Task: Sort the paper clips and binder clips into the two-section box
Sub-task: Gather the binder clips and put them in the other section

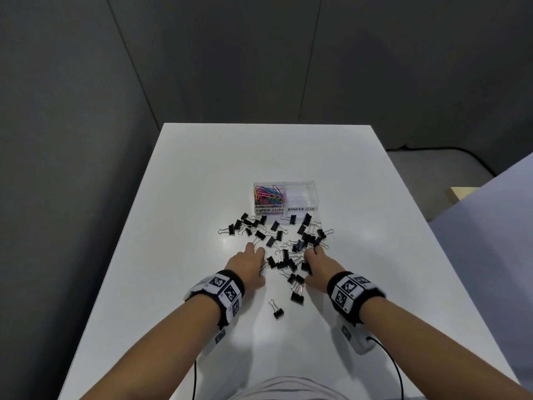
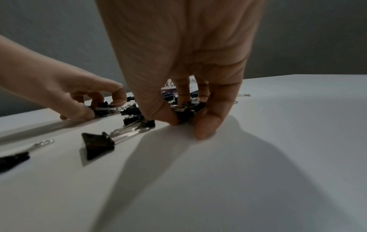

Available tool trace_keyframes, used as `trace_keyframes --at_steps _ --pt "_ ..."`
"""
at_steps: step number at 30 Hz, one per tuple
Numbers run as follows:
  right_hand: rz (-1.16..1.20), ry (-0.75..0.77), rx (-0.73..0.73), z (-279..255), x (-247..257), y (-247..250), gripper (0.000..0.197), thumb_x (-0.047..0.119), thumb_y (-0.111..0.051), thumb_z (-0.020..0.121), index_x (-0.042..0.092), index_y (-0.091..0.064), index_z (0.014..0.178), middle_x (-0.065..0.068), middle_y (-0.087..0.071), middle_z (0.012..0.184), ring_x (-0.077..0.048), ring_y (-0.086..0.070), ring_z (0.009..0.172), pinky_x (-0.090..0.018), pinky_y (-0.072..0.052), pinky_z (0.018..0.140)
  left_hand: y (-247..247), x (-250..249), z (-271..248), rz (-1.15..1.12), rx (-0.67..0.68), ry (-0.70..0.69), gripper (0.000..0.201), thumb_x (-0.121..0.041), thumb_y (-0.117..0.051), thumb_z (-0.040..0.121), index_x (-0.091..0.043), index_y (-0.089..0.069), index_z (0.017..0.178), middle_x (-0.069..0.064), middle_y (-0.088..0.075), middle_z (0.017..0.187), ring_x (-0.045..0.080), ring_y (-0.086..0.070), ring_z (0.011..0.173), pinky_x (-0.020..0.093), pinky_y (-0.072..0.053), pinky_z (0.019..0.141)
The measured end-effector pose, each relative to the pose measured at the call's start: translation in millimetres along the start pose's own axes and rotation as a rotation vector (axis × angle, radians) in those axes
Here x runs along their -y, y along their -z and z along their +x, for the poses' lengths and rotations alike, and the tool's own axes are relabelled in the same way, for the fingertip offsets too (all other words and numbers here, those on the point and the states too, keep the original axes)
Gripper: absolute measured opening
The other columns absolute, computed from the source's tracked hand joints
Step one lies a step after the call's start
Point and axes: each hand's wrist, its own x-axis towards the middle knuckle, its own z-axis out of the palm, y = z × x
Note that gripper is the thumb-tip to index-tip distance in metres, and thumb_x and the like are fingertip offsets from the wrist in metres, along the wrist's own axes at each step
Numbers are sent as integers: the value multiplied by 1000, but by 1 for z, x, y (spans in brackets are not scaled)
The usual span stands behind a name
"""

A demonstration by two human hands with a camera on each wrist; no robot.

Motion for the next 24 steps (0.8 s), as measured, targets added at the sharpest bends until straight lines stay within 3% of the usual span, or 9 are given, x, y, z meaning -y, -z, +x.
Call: trace_keyframes --at_steps 4,7,9,12,15,17,19,21,24 --pt "-38 14 -40 -1 5 -2 33 9 -55 85 8 -42 116 -15 -38 125 -26 -49 75 -31 -38 65 -4 -4 0 -14 -20 5 34 -14 -53 87 -8 -41 118 14 -42 122 31 -59 92 30 -42 65" --pt "-55 28 -47 -3 6 -4 33 8 -51 87 8 -41 119 -15 -43 123 -32 -59 90 -31 -36 66 -5 -3 -1 -55 -14 29 30 -10 -56 85 -6 -45 113 13 -42 121 30 -60 90 28 -41 64" --pt "-46 36 -58 -4 6 -3 27 9 -47 89 7 -42 115 -14 -47 118 -30 -56 86 -31 -36 66 -3 -1 -2 -62 -1 32 28 -11 -55 86 -4 -48 112 13 -42 121 30 -60 89 29 -42 66" --pt "-27 36 -82 -2 4 1 11 11 -44 90 11 -41 100 -8 -51 96 -23 -45 73 -31 -36 65 1 3 1 -68 4 27 25 -10 -50 88 -1 -49 111 15 -43 120 32 -60 85 33 -44 68" --pt "5 3 -97 -4 5 3 10 10 -40 92 14 -31 88 4 -35 67 -21 -42 66 -28 -32 59 5 8 -2 -98 1 14 23 -6 -46 87 -3 -47 109 15 -48 116 29 -54 79 32 -41 65" --pt "42 9 -94 -3 2 1 9 9 -39 93 14 -33 89 2 -41 71 -22 -44 71 -27 -31 57 8 10 -4 -120 16 15 20 -4 -45 86 -6 -45 106 14 -52 112 27 -51 80 31 -37 65" --pt "86 35 -104 -3 0 2 3 13 -40 95 13 -43 95 -7 -51 90 -22 -47 77 -28 -36 65 10 15 -5 -173 18 14 13 -6 -45 87 -13 -41 96 12 -51 103 26 -50 80 28 -35 64" --pt "118 32 -97 -3 -1 4 17 15 -43 95 10 -52 109 -10 -50 106 -24 -51 86 -30 -41 75 12 23 -5 -251 14 9 13 -7 -47 87 -17 -38 90 5 -46 93 22 -46 75 23 -32 55" --pt "168 16 -110 -3 -1 9 19 9 -42 93 3 -58 102 -9 -42 101 -23 -48 89 -28 -38 79 15 31 -2 -339 22 -1 20 -2 -49 84 -20 -40 78 -3 -40 77 14 -41 63 19 -29 52"
